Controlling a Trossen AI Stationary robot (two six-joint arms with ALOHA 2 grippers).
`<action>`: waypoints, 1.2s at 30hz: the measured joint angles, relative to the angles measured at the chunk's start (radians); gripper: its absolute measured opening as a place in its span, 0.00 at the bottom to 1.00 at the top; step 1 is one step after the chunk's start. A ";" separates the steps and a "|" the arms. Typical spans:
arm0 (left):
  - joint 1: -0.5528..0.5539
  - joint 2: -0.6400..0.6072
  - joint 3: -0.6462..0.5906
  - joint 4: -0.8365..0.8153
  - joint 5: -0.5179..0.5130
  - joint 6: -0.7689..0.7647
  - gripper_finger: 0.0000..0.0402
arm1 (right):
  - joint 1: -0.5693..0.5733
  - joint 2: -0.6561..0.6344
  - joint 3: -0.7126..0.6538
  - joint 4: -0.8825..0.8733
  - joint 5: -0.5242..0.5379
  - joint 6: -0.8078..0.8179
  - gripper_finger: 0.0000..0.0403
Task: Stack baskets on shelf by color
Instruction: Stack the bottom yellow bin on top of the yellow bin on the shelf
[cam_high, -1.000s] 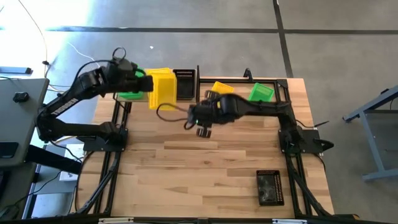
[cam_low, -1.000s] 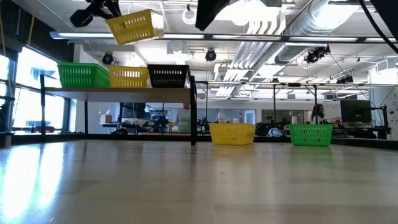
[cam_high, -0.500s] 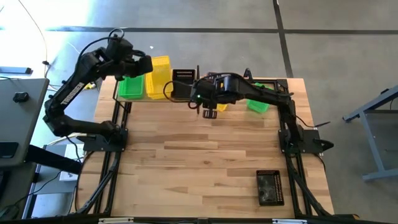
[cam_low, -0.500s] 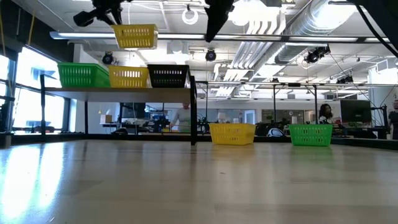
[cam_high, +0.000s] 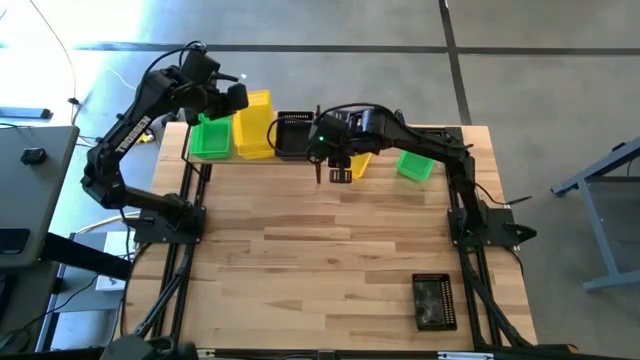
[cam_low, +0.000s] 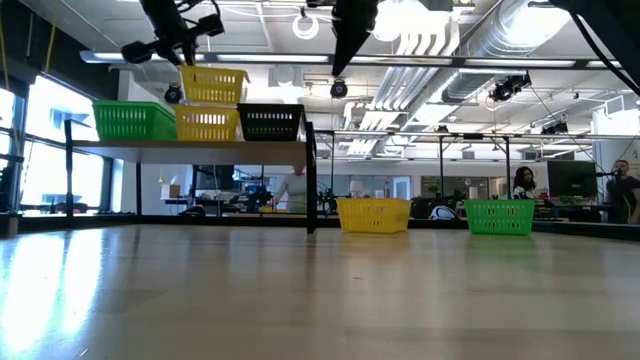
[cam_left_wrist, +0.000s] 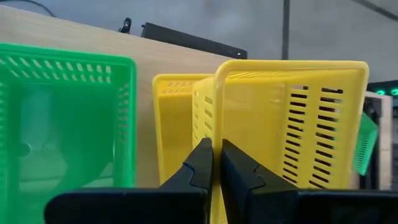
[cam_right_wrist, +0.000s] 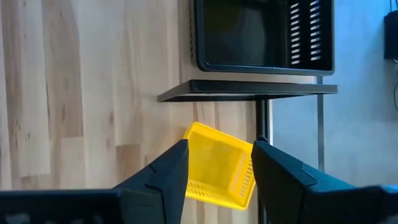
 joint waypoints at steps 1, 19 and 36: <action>0.008 0.007 0.000 -0.001 0.002 0.009 0.01 | -0.001 0.000 0.000 0.003 0.000 -0.001 0.40; 0.061 0.099 0.000 -0.038 0.020 0.074 0.02 | -0.002 0.000 0.000 0.031 -0.008 -0.024 0.40; 0.083 0.098 0.000 -0.043 0.036 0.090 0.10 | -0.003 0.000 0.000 0.044 -0.007 -0.024 0.40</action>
